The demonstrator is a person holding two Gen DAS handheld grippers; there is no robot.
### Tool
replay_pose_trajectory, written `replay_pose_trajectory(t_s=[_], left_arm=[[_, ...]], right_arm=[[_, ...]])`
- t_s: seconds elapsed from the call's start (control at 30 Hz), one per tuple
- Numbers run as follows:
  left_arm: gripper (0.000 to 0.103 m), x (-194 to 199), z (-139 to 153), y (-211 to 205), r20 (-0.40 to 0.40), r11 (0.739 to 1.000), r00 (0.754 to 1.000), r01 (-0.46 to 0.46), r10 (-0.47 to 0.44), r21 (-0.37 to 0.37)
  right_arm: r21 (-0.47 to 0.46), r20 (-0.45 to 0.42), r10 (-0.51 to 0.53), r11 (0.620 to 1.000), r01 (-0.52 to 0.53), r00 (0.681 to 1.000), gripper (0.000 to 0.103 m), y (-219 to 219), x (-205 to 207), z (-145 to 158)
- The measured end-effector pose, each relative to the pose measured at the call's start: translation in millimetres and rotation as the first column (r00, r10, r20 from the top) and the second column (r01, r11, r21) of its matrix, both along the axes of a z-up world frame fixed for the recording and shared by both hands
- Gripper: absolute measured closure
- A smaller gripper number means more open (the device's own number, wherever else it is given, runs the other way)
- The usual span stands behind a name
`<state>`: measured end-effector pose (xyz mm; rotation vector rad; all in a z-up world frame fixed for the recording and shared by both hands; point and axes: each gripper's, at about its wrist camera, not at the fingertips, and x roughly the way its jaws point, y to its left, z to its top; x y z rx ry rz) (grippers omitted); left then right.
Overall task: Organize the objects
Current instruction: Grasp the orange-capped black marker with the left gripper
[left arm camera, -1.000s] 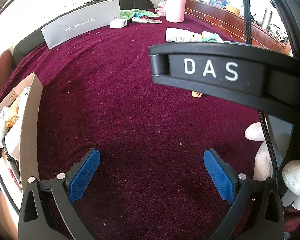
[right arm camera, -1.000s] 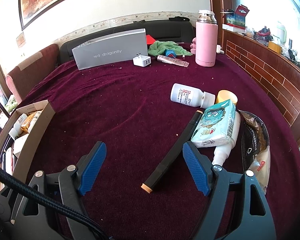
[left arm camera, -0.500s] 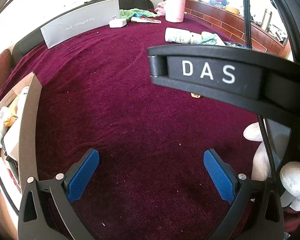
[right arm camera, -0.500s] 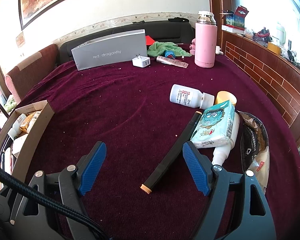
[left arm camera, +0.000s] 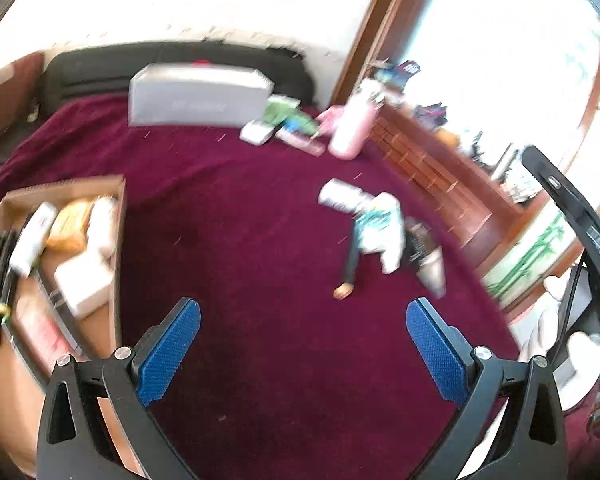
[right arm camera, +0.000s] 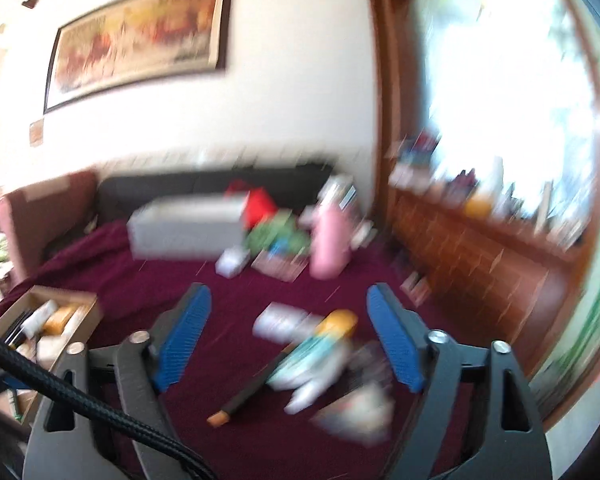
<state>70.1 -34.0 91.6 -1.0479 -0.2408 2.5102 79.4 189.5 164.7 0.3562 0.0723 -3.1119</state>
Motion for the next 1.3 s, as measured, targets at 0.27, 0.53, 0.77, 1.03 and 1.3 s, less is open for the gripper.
replay_pose_trajectory(t_s=[0.27, 0.53, 0.77, 1.03, 1.3], left_arm=[[0.014, -22.1, -14.3, 80.4, 0.022, 0.965, 0.991, 0.135, -0.133, -0.226], [0.042, -72.7, -54.4, 133.8, 0.089, 0.887, 0.983, 0.185, -0.163, -0.423], [0.042, -113.6, -89.3, 161.5, 0.171, 0.854, 0.967, 0.247, -0.189, -0.457], [0.089, -124.1, -86.0, 165.2, 0.163, 0.892, 0.965, 0.253, -0.206, -0.375], [0.092, -101.6, -71.5, 105.3, 0.169, 0.949, 0.975, 0.183, -0.142, -0.257]], right_arm=[[-0.252, 0.303, 0.029, 0.966, 0.051, 0.953, 0.0, 103.8, -39.2, -37.6], [-0.408, 0.402, 0.072, 0.906, 0.108, 0.913, 0.0, 138.9, -78.9, -102.8], [-0.481, 0.406, 0.096, 0.868, 0.124, 0.909, 0.0, 154.6, -84.7, -118.4], [-0.494, 0.427, 0.097, 0.858, 0.142, 0.899, 0.0, 159.9, -86.7, -124.4], [-0.481, 0.456, 0.071, 0.858, 0.179, 0.887, 0.0, 162.8, -88.4, -129.5]])
